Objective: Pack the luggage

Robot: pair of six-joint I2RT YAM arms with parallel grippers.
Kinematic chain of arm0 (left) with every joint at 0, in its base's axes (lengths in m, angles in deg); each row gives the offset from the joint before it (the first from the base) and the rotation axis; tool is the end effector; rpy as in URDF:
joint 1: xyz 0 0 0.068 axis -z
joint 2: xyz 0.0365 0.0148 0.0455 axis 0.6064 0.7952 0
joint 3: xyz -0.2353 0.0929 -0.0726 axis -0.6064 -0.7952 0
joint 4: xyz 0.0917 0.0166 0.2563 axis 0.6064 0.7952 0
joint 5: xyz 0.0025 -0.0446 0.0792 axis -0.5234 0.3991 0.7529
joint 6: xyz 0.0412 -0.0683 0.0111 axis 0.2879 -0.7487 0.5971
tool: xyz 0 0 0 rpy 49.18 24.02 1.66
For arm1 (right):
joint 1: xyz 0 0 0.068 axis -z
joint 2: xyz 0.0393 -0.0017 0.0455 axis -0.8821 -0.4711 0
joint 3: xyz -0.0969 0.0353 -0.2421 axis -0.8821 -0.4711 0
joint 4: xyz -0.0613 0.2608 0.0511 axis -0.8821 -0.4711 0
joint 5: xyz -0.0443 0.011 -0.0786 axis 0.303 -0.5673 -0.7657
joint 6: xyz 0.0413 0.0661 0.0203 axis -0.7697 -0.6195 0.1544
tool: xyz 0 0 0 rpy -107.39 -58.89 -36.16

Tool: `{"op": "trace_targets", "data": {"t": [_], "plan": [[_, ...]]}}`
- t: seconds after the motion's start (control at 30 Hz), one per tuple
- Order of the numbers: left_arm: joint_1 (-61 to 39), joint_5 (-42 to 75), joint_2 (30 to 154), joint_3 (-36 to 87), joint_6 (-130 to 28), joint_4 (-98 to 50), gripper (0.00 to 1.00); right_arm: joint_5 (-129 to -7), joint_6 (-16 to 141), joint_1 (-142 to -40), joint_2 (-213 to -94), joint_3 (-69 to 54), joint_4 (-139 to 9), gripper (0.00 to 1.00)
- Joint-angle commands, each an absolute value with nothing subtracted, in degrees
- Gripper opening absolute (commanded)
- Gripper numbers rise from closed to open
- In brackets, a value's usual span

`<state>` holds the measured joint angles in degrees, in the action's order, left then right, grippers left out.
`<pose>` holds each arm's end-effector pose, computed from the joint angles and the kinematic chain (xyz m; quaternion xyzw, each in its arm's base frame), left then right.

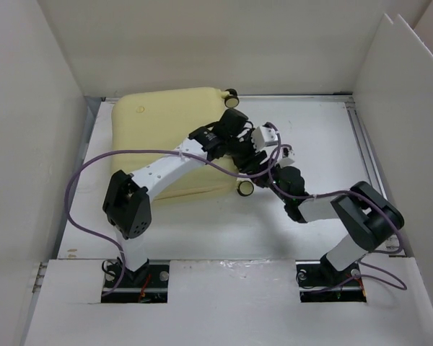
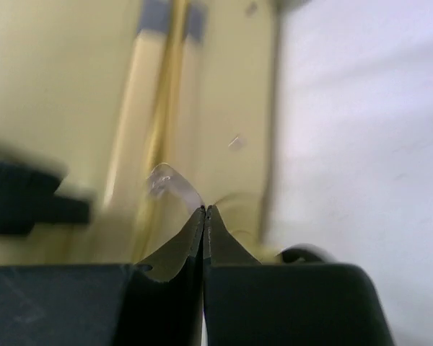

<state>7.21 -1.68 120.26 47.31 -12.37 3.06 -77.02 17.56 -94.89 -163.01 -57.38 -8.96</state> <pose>0.3027 -0.3416 0.2976 0.5902 0.6381 -0.2702 0.4141 0.2761 0.1779 0.1375 0.1281 0.7514 0.4310 0.4830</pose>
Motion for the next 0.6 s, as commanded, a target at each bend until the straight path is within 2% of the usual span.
{"op": "trace_targets", "data": {"t": [0.0, 0.23, 0.33, 0.4, 0.47, 0.5, 0.57], "plan": [[6.0, -6.6, 110.9, 45.2, -10.5, 13.5, 0.00, -80.4, 16.4, -89.2, -166.2, -55.0, -3.1, 0.00], [6.0, -10.8, 106.7, 39.8, 0.0, 21.3, 0.00, -73.0, 21.1, -89.7, -171.8, -51.1, 1.6, 0.00], [5.5, -12.5, 106.1, 39.3, 1.9, 22.6, 0.00, -67.1, 25.6, -90.2, -172.4, -53.7, 9.4, 0.00], [5.5, -14.0, 105.5, 40.9, 2.6, 23.2, 0.00, -61.5, 28.7, -89.1, -172.4, -58.1, 18.8, 0.22], [5.5, -14.0, 104.0, 40.9, 4.8, 23.2, 0.00, -51.7, 29.4, -87.7, -173.0, -60.6, 23.4, 0.40], [5.5, -14.0, 104.0, 40.3, 6.2, 24.0, 0.00, -48.5, 29.4, -86.2, -173.0, -62.0, 24.9, 0.52], [5.5, -14.0, 102.6, 39.5, 11.2, 26.8, 0.00, -40.7, 31.0, -85.4, -174.3, -62.0, 24.9, 0.59]]}}
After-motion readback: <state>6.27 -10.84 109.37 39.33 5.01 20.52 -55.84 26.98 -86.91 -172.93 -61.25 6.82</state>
